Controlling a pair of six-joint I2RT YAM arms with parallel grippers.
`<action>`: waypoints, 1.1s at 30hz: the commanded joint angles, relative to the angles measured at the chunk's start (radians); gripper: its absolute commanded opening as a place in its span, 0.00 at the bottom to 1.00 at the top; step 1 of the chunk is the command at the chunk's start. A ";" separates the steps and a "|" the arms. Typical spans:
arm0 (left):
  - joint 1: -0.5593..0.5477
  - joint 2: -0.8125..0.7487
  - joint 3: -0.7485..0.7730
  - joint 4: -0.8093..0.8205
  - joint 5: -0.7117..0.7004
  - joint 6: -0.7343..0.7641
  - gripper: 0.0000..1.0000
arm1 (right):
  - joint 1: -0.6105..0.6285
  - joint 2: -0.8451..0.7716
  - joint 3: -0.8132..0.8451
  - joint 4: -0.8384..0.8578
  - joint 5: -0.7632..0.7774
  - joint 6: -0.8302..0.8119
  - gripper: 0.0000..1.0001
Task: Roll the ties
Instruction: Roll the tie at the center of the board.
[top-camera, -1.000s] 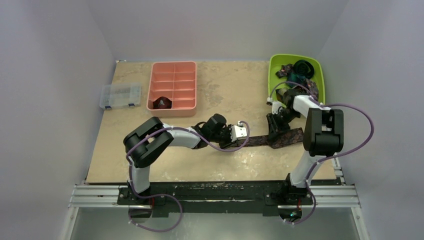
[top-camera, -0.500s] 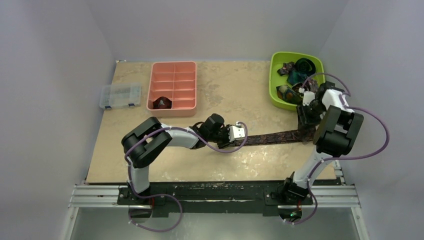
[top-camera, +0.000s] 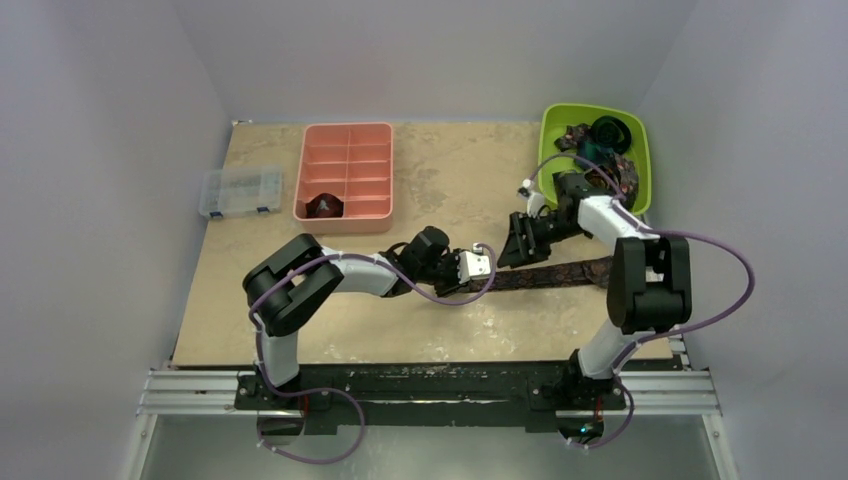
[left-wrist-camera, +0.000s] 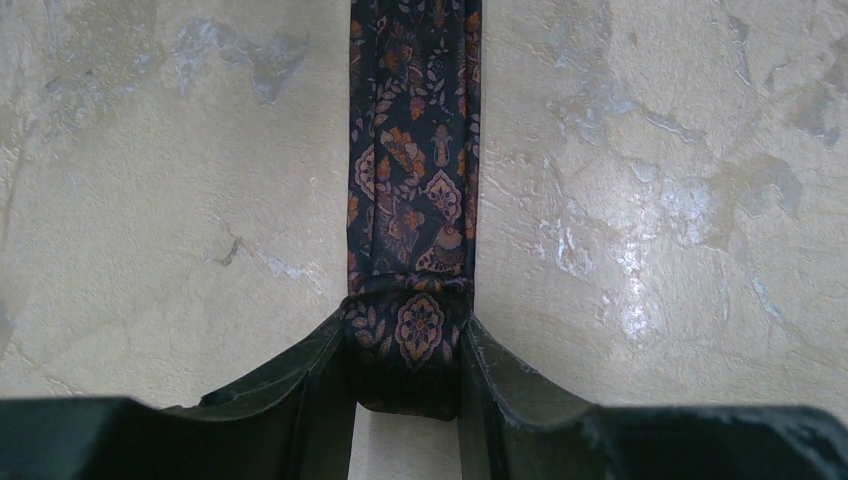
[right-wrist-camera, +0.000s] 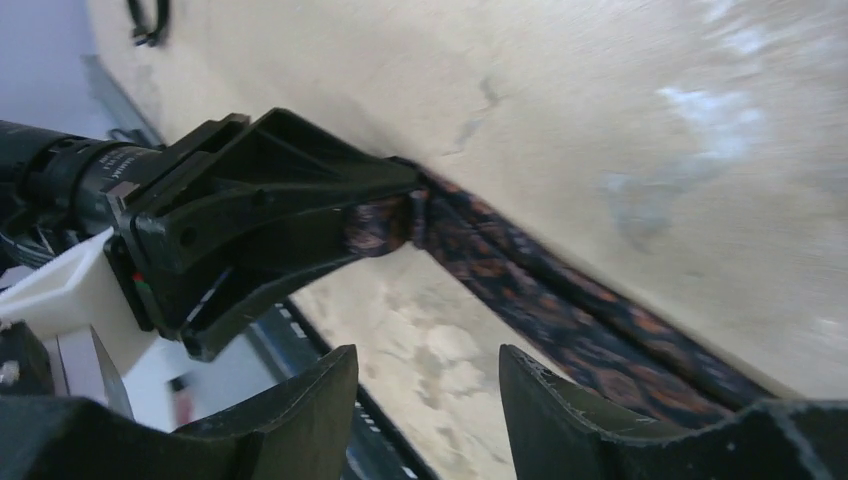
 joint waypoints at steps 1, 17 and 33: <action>0.017 0.064 -0.040 -0.236 -0.065 0.035 0.27 | 0.105 0.017 -0.101 0.245 -0.201 0.261 0.55; 0.016 0.069 -0.039 -0.232 -0.068 0.008 0.28 | 0.274 0.113 -0.162 0.508 -0.169 0.417 0.50; 0.016 0.081 -0.027 -0.236 -0.060 -0.004 0.28 | 0.269 0.104 -0.260 0.755 -0.102 0.550 0.27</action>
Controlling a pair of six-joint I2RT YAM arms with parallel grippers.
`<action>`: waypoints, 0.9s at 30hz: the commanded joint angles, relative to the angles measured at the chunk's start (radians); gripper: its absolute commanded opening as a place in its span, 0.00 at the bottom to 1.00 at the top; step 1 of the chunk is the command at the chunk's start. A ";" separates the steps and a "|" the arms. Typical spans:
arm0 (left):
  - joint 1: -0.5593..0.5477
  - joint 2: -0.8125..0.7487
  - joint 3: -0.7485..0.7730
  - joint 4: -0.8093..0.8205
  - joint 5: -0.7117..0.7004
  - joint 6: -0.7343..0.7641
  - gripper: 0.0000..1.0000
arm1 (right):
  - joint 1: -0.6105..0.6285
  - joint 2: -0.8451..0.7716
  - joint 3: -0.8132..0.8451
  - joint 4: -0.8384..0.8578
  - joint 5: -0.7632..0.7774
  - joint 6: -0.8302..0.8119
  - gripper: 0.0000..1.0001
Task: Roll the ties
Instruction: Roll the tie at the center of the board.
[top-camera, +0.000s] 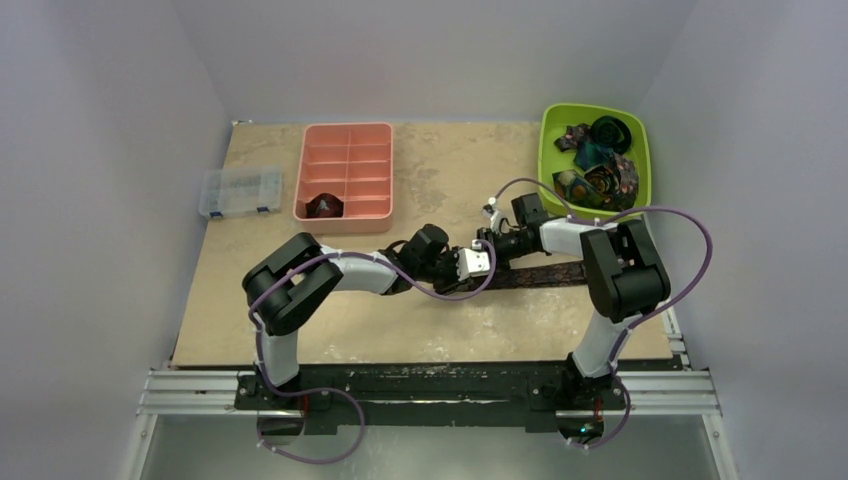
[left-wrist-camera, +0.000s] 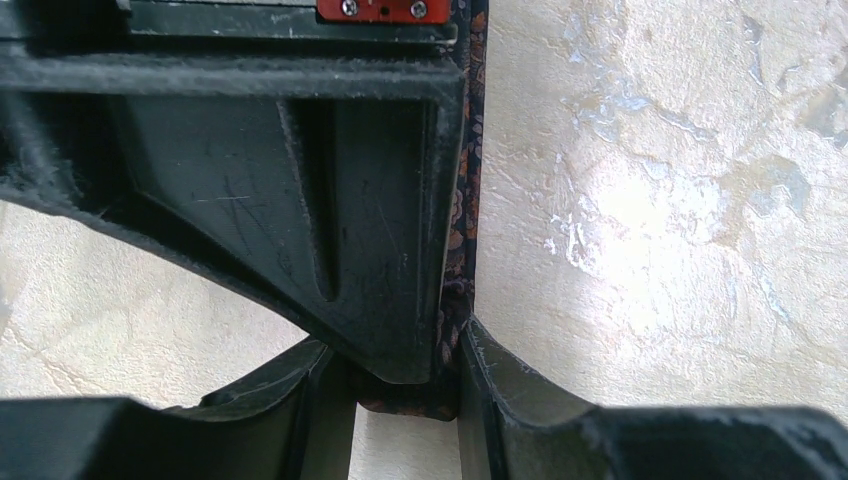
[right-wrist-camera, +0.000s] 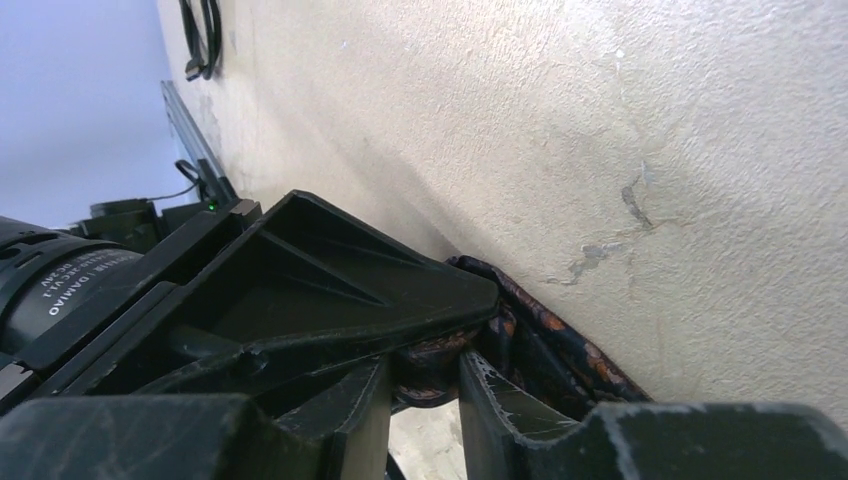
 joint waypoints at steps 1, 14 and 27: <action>0.005 0.079 -0.038 -0.213 -0.060 0.009 0.28 | 0.003 -0.012 -0.026 0.150 0.034 0.078 0.26; 0.028 0.056 -0.090 -0.110 -0.041 -0.044 0.48 | -0.033 0.041 -0.016 -0.018 0.094 -0.111 0.00; 0.058 0.004 -0.234 0.323 0.129 -0.130 0.60 | -0.081 0.080 0.010 -0.080 0.224 -0.181 0.00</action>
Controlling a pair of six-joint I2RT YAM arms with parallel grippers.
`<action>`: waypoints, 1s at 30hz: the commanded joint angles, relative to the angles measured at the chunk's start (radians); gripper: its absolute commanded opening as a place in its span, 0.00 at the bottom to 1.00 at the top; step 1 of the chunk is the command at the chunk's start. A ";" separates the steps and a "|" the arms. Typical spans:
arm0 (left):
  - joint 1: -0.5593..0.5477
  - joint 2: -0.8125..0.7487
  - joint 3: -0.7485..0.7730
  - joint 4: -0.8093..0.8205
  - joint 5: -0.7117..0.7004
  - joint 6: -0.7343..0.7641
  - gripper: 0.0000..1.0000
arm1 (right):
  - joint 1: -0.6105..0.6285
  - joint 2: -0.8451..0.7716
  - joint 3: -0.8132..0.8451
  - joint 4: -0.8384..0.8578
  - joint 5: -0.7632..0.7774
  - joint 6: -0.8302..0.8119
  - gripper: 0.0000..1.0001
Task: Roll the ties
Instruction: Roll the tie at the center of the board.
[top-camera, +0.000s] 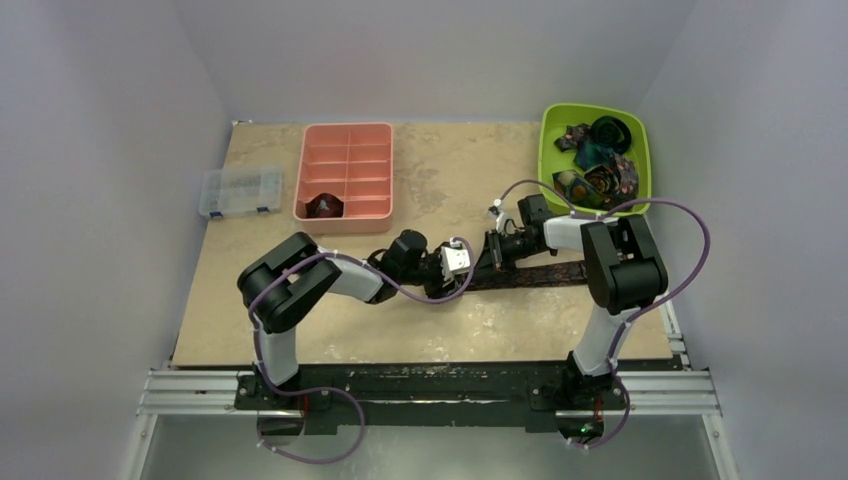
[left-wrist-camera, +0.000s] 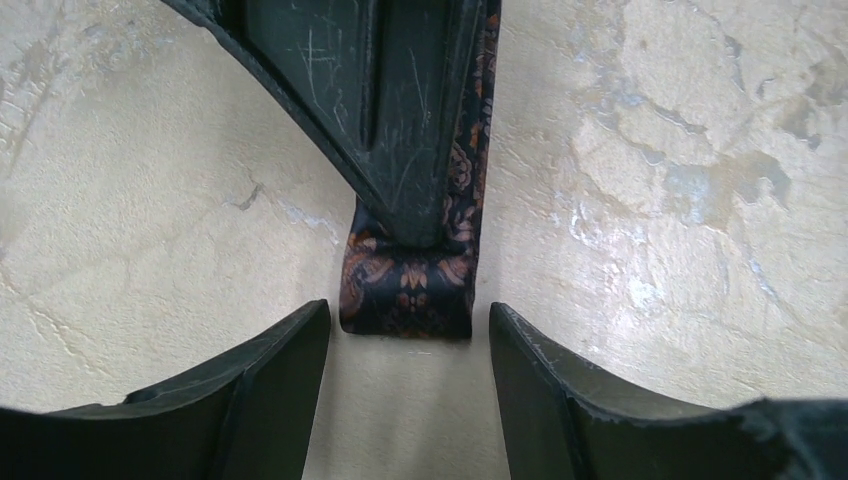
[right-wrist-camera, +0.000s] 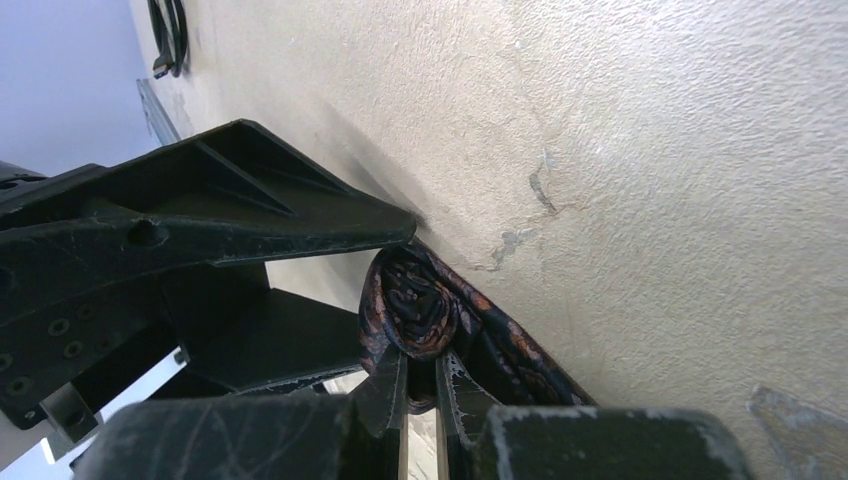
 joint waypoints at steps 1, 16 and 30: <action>0.002 0.020 -0.088 0.076 0.041 -0.042 0.60 | -0.024 0.028 0.002 -0.041 0.211 -0.094 0.00; -0.028 0.209 -0.050 0.391 0.048 -0.172 0.50 | -0.028 0.122 0.079 -0.121 0.280 -0.120 0.00; 0.005 -0.012 -0.085 -0.143 -0.159 0.030 0.24 | 0.034 0.043 0.056 0.164 0.030 -0.003 0.35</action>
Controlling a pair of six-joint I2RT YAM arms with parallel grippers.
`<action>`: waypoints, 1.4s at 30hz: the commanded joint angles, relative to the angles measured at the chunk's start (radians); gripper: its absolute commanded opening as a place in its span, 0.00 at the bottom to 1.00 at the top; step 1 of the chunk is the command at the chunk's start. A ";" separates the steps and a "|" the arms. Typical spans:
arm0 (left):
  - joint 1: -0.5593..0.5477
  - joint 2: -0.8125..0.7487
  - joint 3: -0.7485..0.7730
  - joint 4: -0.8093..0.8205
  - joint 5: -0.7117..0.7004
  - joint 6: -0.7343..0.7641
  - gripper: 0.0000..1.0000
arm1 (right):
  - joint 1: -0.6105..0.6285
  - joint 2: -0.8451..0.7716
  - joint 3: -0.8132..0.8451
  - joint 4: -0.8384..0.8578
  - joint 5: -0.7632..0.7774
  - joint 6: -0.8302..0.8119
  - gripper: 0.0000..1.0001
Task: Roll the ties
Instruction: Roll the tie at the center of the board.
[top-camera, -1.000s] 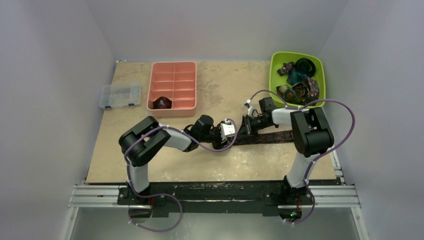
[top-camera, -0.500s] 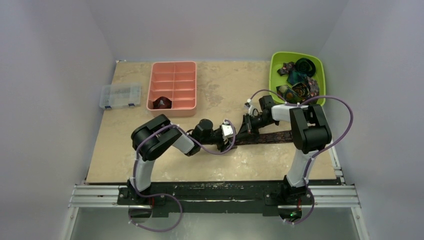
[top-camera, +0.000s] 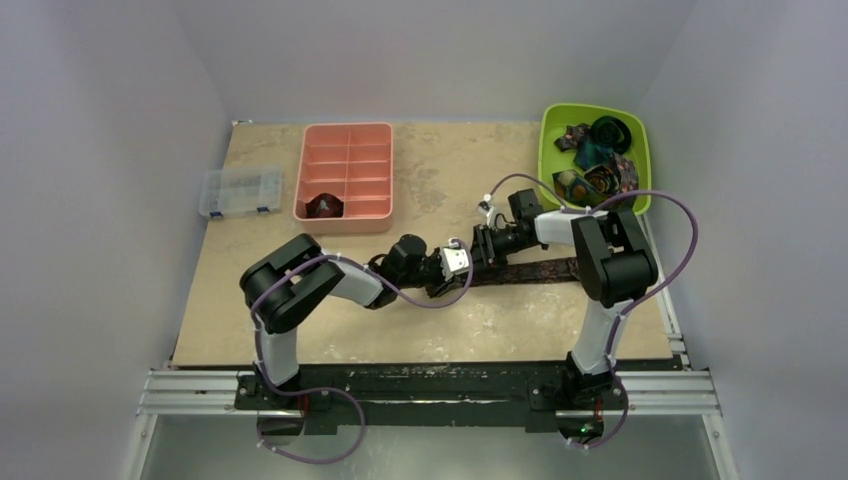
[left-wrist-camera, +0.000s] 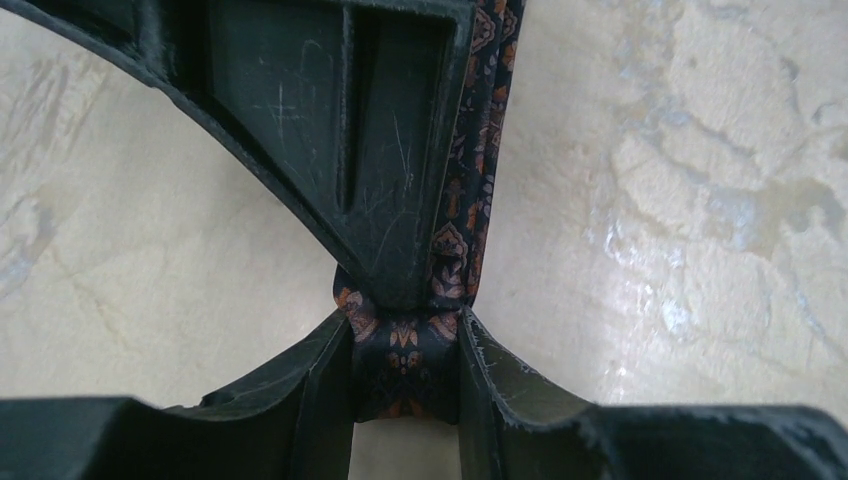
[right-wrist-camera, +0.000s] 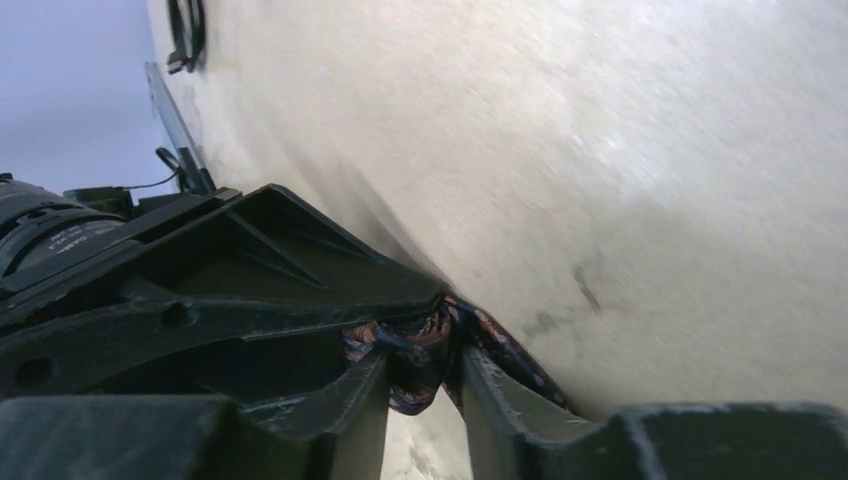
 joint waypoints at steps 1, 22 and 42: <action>0.029 -0.049 -0.027 -0.352 -0.075 0.097 0.24 | 0.004 -0.030 -0.019 0.173 0.044 0.036 0.40; 0.035 -0.047 0.122 -0.690 -0.100 0.137 0.26 | 0.106 -0.081 -0.107 0.374 -0.003 0.262 0.35; 0.111 -0.076 -0.127 -0.084 0.159 -0.027 0.61 | 0.027 0.028 -0.136 0.194 0.115 0.076 0.00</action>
